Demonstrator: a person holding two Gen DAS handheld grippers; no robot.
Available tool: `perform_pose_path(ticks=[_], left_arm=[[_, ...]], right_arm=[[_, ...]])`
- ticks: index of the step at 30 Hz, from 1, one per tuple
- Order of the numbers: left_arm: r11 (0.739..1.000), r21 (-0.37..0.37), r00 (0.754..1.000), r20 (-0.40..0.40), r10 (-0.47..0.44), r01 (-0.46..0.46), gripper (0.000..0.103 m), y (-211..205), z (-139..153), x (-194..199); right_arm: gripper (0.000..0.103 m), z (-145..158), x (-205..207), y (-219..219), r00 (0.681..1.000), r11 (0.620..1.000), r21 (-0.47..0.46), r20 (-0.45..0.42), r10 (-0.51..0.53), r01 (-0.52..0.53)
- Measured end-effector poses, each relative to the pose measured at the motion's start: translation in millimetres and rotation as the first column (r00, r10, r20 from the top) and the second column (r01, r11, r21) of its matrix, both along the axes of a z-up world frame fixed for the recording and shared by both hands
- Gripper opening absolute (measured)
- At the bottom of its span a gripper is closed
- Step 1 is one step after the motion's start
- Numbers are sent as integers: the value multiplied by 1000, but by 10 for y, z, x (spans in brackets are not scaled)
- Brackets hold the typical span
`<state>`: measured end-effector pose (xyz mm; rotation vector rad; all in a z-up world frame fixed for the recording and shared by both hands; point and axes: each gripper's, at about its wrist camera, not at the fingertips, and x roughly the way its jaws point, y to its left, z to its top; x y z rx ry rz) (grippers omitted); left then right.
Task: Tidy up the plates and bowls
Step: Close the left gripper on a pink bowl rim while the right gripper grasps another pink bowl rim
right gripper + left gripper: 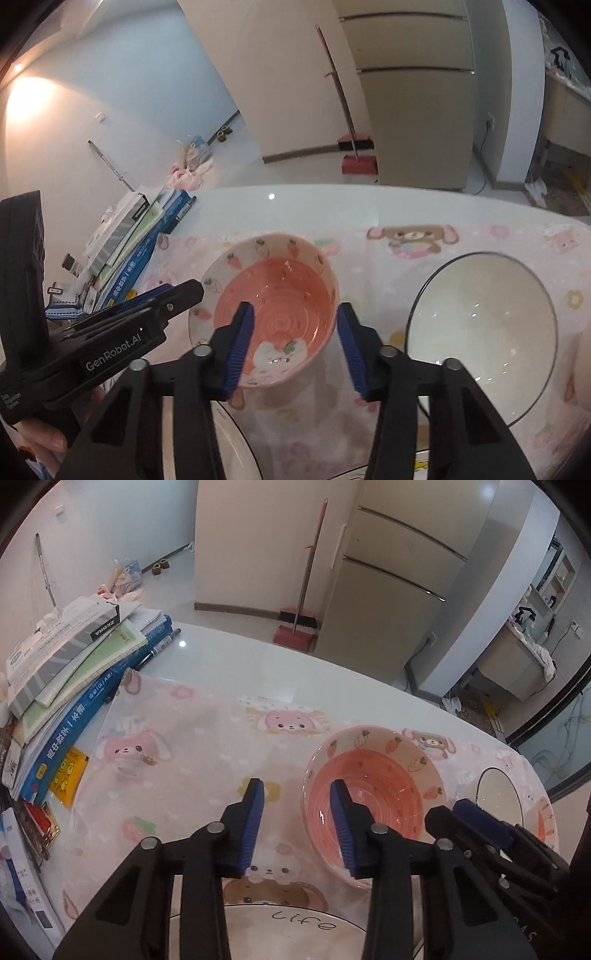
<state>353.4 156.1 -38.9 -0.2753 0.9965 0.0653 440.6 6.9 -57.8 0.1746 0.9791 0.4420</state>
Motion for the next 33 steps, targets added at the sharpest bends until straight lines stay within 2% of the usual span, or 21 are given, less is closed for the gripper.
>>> perform_pose_path(ticks=[2, 5, 10, 11, 13, 18, 20, 23, 28, 30, 33], left_arm=[[1000, 6, 1000, -8, -2, 2, 34, -8, -33, 15], [1000, 0, 1000, -24, 0, 0, 33, -9, -87, 38], [999, -30, 998, -55, -18, 17, 31, -34, -213, 84], [999, -45, 997, -68, -27, 24, 26, -49, -255, 98], [997, -67, 995, -95, -44, 38, 20, -76, -322, 115], [997, -63, 993, -109, -40, 34, 15, -111, -353, 103], [997, -76, 993, -109, -38, 30, 12, -97, -364, 103], [999, -42, 993, -112, -29, 24, 9, -86, -359, 104], [998, -54, 993, -115, -21, 15, 9, -71, -355, 96], [998, -61, 993, -119, -19, 12, 9, -68, -357, 97], [998, -64, 989, -147, -31, 22, 11, -77, -393, 100]], right_arm=[[37, -49, 14, 23, 1000, 999, -35, -3, -14, 14], [35, -96, 25, 10, 999, 998, -51, -14, -36, 35], [13, -153, 32, -5, 998, 996, -71, -20, -53, 51], [11, -159, 39, -14, 998, 995, -79, -20, -57, 55], [11, -173, 39, -9, 999, 995, -85, -12, -48, 47], [11, -162, 17, 45, 999, 990, -132, 9, -41, 42], [11, -170, 51, -27, 998, 996, -87, -52, -37, 33], [12, -152, 69, -76, 987, 999, -43, -160, -20, 13], [15, -186, 14, 56, 990, 994, -102, -130, -50, 37], [20, -204, 10, 78, 989, 994, -101, -139, -43, 29], [25, -318, 72, -8, 968, 999, 17, -249, -30, 35]])
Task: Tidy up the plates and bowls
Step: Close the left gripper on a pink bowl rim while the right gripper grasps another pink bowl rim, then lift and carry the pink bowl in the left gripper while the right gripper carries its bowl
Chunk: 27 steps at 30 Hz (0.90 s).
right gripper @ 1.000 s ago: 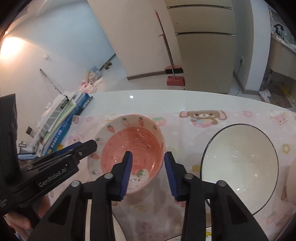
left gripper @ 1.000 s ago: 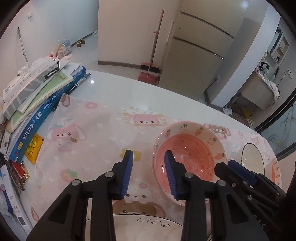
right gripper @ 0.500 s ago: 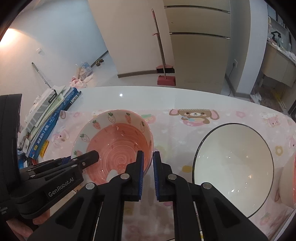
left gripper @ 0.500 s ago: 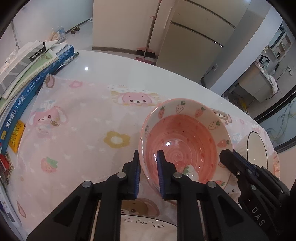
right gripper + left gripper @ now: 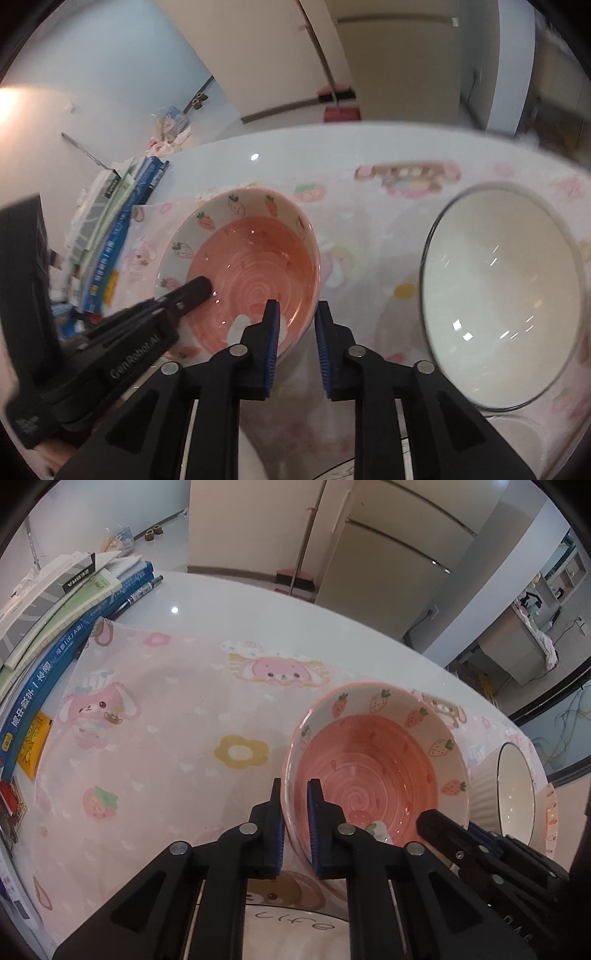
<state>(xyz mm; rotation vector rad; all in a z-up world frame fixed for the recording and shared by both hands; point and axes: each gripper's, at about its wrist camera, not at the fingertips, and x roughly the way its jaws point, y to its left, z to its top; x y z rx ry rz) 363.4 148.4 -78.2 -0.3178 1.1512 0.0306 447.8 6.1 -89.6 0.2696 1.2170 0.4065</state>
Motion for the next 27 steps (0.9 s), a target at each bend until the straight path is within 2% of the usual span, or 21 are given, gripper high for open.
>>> perform_pose_path(ticks=[2, 5, 6, 9, 13, 18, 20, 23, 25, 27], left_arm=[[1000, -7, 1000, -24, 2, -3, 11, -2, -53, 15], [1000, -23, 999, -36, -3, 2, 11, 3, -82, 26], [1000, -28, 999, -34, -2, 1, 11, 1, -81, 27], [999, -46, 999, -43, -5, 3, 11, 17, -100, 29], [998, -59, 999, -47, 1, -4, 11, 51, -110, 24], [996, -82, 999, -46, 18, -22, 10, 77, -111, 17], [996, -83, 999, -45, 23, -26, 9, 83, -100, 14], [997, -60, 998, -38, 42, -44, 8, 125, -35, -18], [998, -17, 998, -21, 52, -52, 8, 116, 30, -40], [998, -25, 998, -10, 54, -55, 8, 126, 80, -58]], right_arm=[[26, -47, 17, -44, 998, 998, 63, -67, -2, 6], [26, -85, 2, 15, 999, 999, 34, -37, -7, 8], [30, -112, -4, 26, 999, 999, 38, -39, -15, 17], [33, -180, 2, 31, 998, 997, 78, -57, -21, 25], [31, -344, 29, -20, 995, 982, 170, -79, -65, 78], [30, -343, 25, -12, 996, 982, 170, -53, -77, 85], [29, -314, 25, 26, 998, 990, 132, -51, -46, 52], [29, -297, 25, 60, 998, 993, 117, -65, -23, 30], [29, -284, 21, 73, 998, 993, 120, -60, -6, 13], [29, -263, -1, 45, 998, 993, 119, -60, -10, 17]])
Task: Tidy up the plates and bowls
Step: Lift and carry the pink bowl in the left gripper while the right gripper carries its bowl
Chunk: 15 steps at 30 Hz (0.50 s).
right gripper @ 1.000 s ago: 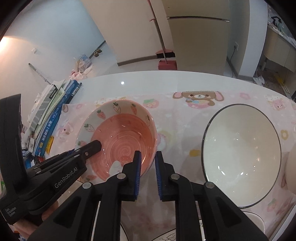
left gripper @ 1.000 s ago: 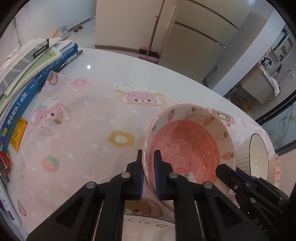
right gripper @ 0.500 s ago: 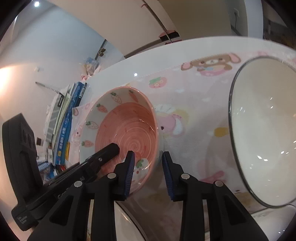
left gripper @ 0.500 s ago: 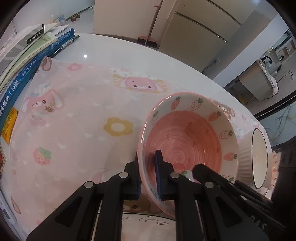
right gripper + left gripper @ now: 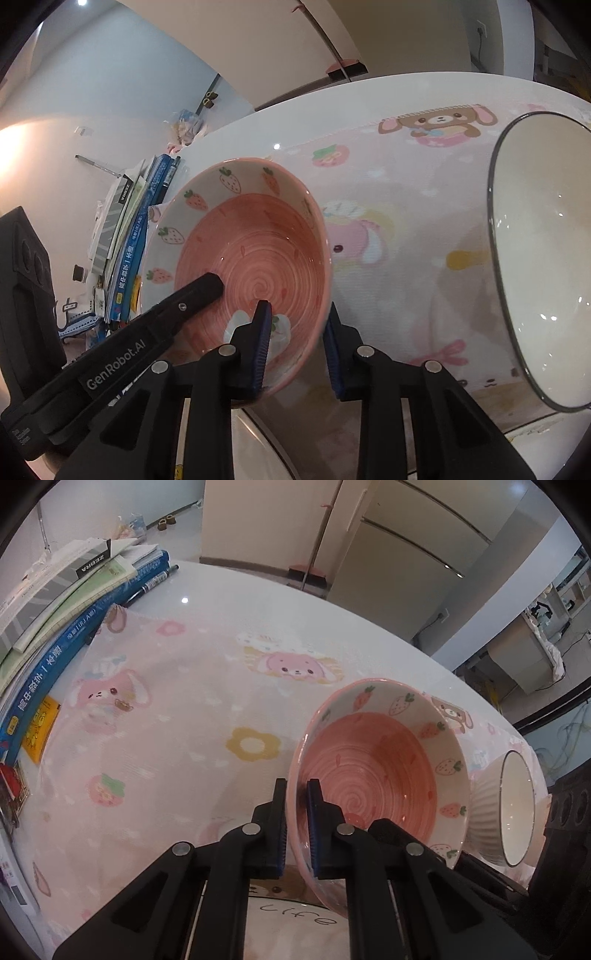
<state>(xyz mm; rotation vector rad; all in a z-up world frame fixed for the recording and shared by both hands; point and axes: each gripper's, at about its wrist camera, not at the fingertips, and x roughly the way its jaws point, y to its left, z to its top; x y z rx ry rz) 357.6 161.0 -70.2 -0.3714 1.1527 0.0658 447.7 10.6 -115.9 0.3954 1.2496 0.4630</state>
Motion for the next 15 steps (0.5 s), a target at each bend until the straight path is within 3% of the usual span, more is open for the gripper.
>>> perform_pose_path(ticks=[6, 15], left_arm=[[999, -46, 999, 40, -5, 6, 8, 38, 172, -63], [999, -32, 982, 188, -34, 40, 8, -47, 726, -292]], right_arm=[[29, 238, -54, -102, 999, 1000, 15, 47, -12, 11], [29, 880, -252, -367, 986, 997, 81, 165, -32, 19]])
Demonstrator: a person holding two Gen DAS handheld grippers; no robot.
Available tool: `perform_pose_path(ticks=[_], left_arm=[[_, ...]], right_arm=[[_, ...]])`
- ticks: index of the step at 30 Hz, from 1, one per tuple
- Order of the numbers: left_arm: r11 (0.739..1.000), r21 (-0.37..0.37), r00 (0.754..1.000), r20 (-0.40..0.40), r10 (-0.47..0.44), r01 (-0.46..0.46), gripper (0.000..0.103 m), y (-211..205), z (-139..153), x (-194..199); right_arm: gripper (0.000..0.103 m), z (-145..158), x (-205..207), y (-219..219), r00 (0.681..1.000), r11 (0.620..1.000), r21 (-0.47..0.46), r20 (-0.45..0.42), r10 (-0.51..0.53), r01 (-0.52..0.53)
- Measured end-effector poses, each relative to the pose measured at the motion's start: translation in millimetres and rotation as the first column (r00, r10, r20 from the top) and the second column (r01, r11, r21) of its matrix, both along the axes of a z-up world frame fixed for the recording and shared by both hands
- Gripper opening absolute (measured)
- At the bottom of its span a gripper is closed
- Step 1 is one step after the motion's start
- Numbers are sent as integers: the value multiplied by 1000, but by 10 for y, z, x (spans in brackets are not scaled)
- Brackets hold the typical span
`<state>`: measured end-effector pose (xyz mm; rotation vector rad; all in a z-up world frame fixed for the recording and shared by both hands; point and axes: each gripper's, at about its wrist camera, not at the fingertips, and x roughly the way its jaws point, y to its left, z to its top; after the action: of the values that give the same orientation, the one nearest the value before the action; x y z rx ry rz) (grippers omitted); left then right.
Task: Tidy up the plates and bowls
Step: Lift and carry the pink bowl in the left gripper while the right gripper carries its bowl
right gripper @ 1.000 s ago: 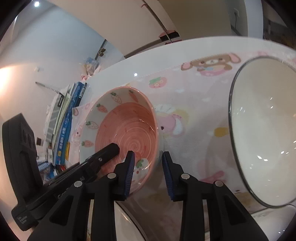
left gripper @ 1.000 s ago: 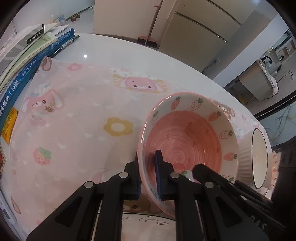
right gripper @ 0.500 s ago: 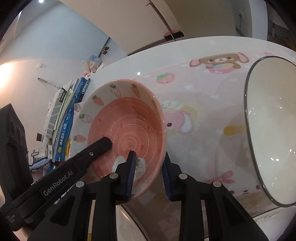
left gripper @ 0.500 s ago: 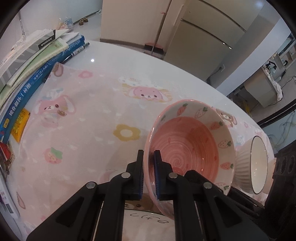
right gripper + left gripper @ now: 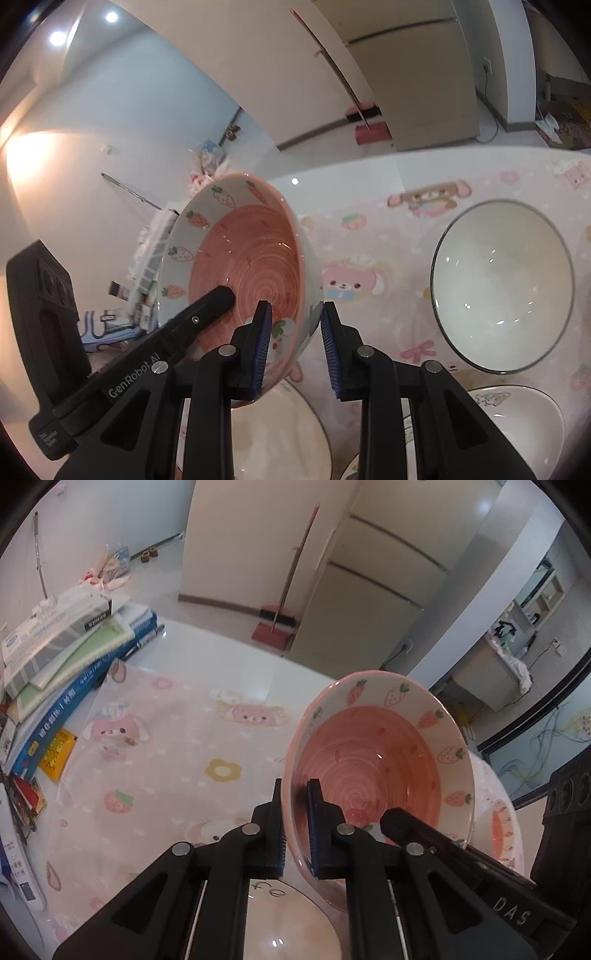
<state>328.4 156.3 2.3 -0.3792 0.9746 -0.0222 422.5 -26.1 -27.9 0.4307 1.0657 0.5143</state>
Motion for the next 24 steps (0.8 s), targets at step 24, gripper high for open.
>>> perform_pose_path(ticks=[24], left_arm=[[983, 112, 945, 279, -171, 145, 9, -1224, 1221, -283]], right_arm=[[29, 1122, -629, -1436, 967, 984, 129, 211, -146, 121]])
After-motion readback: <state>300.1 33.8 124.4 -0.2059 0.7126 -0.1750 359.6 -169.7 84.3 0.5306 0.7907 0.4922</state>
